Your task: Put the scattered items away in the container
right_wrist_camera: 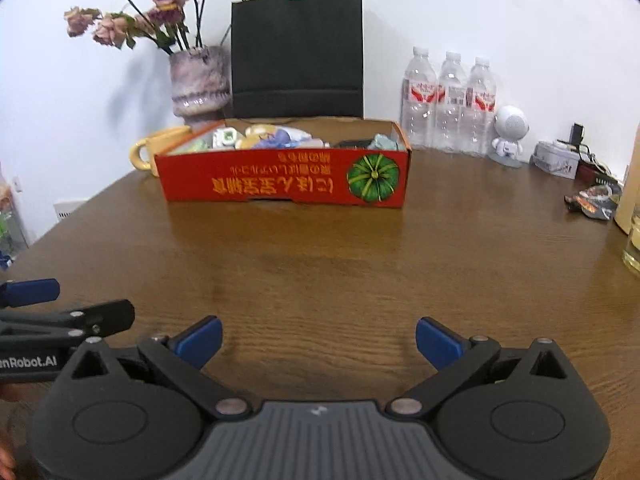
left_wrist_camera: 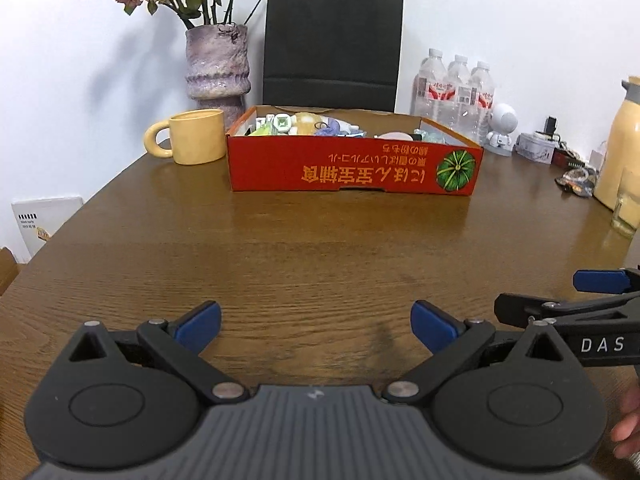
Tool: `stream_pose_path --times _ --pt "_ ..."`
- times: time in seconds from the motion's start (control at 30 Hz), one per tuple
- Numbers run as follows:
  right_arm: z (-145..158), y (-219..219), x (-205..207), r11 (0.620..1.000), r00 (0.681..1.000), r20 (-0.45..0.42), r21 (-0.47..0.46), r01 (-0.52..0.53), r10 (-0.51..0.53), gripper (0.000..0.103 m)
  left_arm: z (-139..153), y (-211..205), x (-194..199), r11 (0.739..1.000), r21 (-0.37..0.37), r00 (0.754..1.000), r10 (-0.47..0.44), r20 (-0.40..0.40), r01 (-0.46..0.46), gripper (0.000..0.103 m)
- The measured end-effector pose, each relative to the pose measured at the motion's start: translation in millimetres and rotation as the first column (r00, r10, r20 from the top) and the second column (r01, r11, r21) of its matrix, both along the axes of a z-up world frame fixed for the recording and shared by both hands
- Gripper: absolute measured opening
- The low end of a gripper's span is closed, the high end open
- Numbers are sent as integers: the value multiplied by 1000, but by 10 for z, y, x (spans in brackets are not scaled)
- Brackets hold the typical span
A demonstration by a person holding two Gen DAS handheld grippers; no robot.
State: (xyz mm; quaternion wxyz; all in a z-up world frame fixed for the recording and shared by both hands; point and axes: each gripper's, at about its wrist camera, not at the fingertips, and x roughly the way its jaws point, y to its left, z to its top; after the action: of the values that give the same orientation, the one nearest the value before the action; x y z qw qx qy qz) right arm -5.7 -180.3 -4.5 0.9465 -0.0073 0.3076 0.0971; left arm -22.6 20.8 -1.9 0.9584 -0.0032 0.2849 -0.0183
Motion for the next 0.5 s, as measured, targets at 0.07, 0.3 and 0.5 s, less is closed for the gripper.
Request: stream_pose_path --times 0.07,0.3,0.5 --pt "-38 -2 -6 1000 1000 -11 -4 0 0 103 -24 -11 -3 1000 8 1000 -8 -12 9 103" --pt "-138 -4 8 1000 999 -51 -15 5 -5 103 -59 -73 -2 999 42 999 -11 -33 12 103" --pt "-172 21 41 999 998 -65 -40 22 -24 103 -121 -101 69 998 68 994 7 -106 0 103"
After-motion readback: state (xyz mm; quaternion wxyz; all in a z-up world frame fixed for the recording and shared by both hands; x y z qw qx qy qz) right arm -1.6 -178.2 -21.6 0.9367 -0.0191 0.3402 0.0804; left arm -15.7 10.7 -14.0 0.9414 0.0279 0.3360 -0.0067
